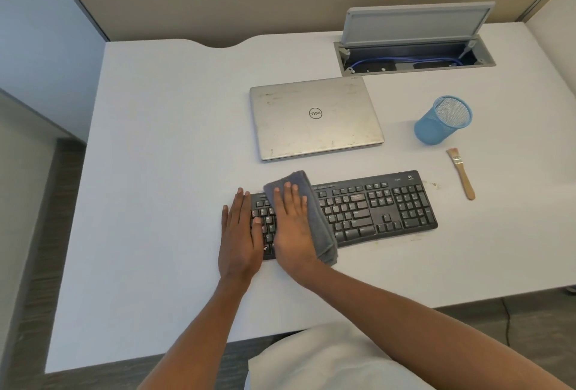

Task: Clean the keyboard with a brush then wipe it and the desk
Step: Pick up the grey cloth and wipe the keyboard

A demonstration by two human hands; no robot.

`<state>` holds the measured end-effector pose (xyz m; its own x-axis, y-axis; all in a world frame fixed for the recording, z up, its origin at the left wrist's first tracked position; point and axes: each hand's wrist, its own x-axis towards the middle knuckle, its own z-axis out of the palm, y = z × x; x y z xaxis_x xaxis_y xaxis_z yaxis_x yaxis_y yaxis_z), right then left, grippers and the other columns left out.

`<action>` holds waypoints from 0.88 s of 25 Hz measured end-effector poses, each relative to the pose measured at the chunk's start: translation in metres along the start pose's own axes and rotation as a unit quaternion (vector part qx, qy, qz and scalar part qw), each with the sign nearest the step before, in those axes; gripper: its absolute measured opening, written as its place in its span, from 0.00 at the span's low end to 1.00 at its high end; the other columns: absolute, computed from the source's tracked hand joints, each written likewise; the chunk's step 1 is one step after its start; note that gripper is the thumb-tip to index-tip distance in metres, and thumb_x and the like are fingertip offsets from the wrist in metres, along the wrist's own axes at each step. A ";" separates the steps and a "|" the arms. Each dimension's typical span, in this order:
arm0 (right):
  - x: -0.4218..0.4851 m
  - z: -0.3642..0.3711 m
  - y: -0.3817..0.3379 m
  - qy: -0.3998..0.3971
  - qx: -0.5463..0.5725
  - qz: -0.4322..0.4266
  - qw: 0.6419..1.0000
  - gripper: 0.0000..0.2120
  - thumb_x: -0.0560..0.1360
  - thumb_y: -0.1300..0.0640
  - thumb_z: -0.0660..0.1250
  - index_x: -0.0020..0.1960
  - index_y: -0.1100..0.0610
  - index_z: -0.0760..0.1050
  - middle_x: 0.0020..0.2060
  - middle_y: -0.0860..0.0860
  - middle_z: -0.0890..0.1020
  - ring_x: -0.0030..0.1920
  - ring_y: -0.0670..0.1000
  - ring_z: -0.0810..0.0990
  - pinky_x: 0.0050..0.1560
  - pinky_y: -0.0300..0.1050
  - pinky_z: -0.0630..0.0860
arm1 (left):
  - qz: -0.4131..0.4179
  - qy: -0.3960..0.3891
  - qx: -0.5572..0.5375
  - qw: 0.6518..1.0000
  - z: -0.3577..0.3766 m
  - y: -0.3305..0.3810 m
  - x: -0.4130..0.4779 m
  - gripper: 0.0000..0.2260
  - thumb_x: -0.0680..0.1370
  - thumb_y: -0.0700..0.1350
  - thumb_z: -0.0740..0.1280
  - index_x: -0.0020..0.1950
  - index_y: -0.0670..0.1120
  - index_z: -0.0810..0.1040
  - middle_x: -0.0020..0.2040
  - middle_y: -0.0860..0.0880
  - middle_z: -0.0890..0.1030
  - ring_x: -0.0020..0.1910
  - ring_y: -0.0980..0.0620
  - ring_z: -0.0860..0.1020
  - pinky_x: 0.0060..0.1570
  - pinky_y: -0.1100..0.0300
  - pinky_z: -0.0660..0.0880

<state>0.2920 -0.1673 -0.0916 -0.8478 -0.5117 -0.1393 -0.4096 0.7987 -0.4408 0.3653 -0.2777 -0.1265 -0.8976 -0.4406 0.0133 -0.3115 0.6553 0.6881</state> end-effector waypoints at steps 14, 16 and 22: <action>-0.027 -0.001 0.022 -0.113 -0.013 -0.324 0.939 0.37 0.77 0.71 0.60 0.83 0.58 0.53 0.83 0.54 0.53 0.83 0.50 0.42 0.81 0.47 0.36 | -0.071 0.070 -0.141 0.985 -0.011 0.007 -0.010 0.27 0.87 0.49 0.52 0.87 0.50 0.56 0.86 0.56 0.57 0.84 0.60 0.55 0.81 0.65 0.53; -0.028 -0.013 0.049 -0.114 -0.061 -0.362 0.923 0.39 0.76 0.72 0.60 0.83 0.56 0.53 0.83 0.53 0.51 0.83 0.51 0.42 0.81 0.48 0.36 | -0.042 0.047 -0.080 0.995 -0.008 0.005 -0.006 0.26 0.87 0.50 0.50 0.87 0.49 0.57 0.87 0.56 0.56 0.85 0.59 0.52 0.84 0.55 0.53; -0.021 -0.050 0.115 -0.104 -0.124 -0.352 0.922 0.45 0.74 0.74 0.61 0.84 0.51 0.49 0.84 0.48 0.46 0.83 0.48 0.39 0.82 0.49 0.40 | -0.005 0.022 -0.020 1.000 -0.004 -0.002 -0.004 0.26 0.87 0.52 0.49 0.84 0.47 0.65 0.85 0.53 0.60 0.85 0.58 0.52 0.83 0.42 0.58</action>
<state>0.2458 -0.0486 -0.0950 -0.2708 -0.9597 -0.0745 -0.9197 0.2808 -0.2743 0.3704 -0.2797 -0.1249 -0.8798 -0.4739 0.0369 -0.3074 0.6264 0.7164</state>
